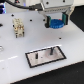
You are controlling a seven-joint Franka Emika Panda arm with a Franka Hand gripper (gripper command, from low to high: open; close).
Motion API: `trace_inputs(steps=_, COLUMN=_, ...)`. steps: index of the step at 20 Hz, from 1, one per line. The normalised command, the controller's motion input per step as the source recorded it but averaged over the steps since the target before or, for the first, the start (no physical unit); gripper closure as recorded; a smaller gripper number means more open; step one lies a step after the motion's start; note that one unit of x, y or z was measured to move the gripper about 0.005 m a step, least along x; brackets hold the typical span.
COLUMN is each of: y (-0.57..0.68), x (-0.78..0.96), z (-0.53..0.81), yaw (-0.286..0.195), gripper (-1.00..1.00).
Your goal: Insert the blue gear onto the right peg, followed by the red gear
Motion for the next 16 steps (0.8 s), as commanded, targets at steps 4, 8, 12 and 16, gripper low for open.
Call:
trace_inputs(steps=4, y=-0.21, x=0.81, z=0.17, yaw=0.000, gripper=1.00)
trace_inputs(steps=8, y=-0.26, x=0.80, z=0.11, yaw=0.000, gripper=1.00)
trace_inputs(steps=12, y=-0.25, x=0.76, z=0.07, yaw=0.000, gripper=1.00)
trace_inputs(steps=16, y=-0.21, x=0.59, z=0.00, yaw=0.000, gripper=1.00)
